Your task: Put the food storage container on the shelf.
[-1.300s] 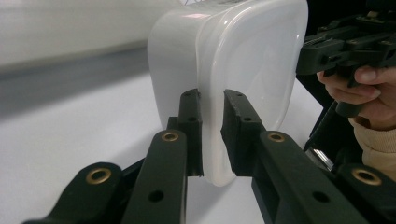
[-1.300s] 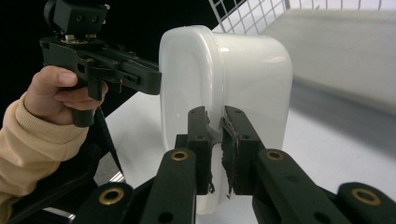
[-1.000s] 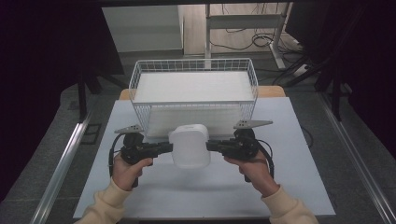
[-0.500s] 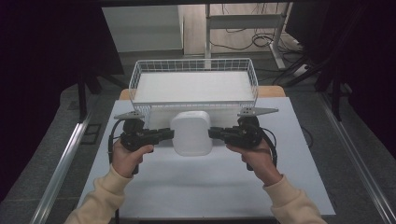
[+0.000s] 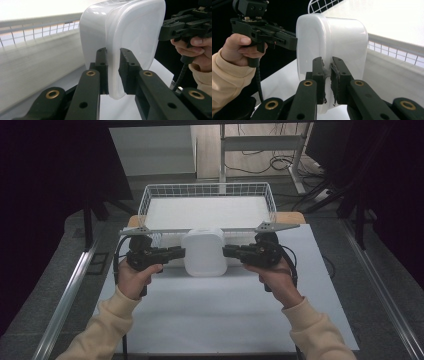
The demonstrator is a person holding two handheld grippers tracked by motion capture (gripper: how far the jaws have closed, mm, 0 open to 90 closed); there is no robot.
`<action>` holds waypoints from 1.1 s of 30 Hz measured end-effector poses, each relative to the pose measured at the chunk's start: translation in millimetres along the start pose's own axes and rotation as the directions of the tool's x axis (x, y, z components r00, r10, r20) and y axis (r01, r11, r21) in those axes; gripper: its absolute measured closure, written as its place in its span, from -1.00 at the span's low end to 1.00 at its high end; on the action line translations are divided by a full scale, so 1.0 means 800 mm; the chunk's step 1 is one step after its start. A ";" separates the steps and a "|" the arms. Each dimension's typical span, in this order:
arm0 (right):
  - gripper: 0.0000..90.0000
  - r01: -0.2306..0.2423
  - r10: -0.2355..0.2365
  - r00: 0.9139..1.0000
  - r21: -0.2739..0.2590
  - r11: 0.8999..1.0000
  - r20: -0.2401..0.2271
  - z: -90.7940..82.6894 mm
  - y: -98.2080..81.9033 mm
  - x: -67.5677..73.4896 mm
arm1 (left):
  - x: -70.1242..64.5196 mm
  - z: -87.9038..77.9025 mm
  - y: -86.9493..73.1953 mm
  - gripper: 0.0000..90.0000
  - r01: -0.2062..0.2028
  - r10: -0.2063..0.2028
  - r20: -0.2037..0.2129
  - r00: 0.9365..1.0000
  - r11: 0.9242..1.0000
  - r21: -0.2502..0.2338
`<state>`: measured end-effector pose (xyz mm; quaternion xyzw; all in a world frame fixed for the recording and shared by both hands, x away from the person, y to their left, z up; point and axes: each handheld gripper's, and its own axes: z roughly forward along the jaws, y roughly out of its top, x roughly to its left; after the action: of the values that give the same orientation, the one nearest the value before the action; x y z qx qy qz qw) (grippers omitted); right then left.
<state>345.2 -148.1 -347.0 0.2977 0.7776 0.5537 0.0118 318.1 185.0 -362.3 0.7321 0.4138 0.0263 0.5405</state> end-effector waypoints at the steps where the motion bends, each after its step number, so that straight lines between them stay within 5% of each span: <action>1: 0.81 0.001 -0.001 1.000 -0.003 1.000 -0.001 0.000 0.002 0.000 | 0.000 -0.001 0.003 0.74 -0.001 0.001 -0.001 1.000 1.000 0.000; 22: 0.80 0.008 -0.008 1.000 -0.043 0.999 0.010 -0.009 0.064 -0.015 | 0.001 -0.006 0.078 0.74 -0.051 0.051 -0.013 0.999 0.999 -0.003; 33: 0.80 0.005 -0.004 0.999 -0.033 0.999 0.035 -0.006 0.103 -0.028 | 0.012 -0.002 0.118 0.74 -0.038 0.038 -0.019 0.999 0.999 0.002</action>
<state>398.7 -145.7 -280.1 0.3054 0.7688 0.5610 0.0315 378.0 185.1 -288.5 0.7400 0.4051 0.0432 0.5351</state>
